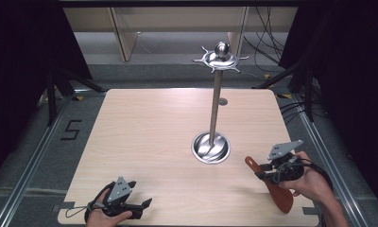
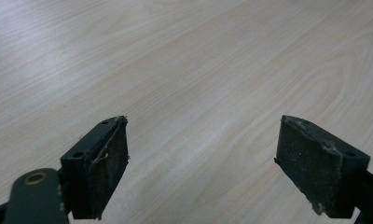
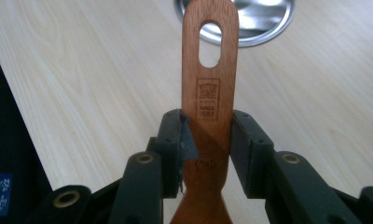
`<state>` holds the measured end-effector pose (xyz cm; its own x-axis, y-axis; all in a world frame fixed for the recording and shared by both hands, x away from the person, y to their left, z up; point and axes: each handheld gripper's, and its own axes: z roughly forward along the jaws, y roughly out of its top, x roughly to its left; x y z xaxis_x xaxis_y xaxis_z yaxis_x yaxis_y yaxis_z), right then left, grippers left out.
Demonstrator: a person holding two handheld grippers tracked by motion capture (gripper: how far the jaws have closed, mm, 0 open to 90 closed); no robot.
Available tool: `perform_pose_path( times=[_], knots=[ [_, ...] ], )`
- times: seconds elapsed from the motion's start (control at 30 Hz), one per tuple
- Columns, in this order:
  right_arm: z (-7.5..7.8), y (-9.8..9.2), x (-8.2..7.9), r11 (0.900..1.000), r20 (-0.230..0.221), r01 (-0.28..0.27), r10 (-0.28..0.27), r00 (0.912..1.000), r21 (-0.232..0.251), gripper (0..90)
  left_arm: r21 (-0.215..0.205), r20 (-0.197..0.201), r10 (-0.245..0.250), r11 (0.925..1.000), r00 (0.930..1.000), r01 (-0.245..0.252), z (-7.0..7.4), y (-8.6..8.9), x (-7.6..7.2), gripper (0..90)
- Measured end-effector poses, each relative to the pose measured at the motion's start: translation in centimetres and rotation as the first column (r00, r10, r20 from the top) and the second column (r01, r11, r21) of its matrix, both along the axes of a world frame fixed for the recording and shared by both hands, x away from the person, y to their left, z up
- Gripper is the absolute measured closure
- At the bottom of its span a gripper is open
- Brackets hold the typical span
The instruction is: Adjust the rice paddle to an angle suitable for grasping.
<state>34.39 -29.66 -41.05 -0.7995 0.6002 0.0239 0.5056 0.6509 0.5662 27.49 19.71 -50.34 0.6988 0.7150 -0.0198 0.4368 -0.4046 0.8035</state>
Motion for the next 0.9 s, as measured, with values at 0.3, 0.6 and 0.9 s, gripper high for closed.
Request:
perform_pose_path(
  times=[0.3, 0.6, 0.9],
  knots=[
    [1.8, -2.0, -0.5, 0.995, 0.100, 0.008, -0.018, 0.9948, 0.097, 67.1, 0.008, 0.000, 0.002, 1.0000, 1.0000, -0.002, 0.1, 0.1, 0.1, 16.0],
    [4.2, -2.4, -1.6, 0.992, 0.141, -0.009, -0.009, 0.9900, 0.125, 67.1, 0.027, -0.006, -0.009, 0.9996, 0.9999, 0.009, 0.2, 0.2, 0.0, 16.1],
    [5.6, -2.1, -1.5, 0.972, 0.239, -0.013, -0.044, 0.9701, 0.233, 67.1, 0.002, 0.006, 0.004, 1.0000, 1.0000, -0.004, 0.0, 0.0, 0.0, 16.1]
  ],
)
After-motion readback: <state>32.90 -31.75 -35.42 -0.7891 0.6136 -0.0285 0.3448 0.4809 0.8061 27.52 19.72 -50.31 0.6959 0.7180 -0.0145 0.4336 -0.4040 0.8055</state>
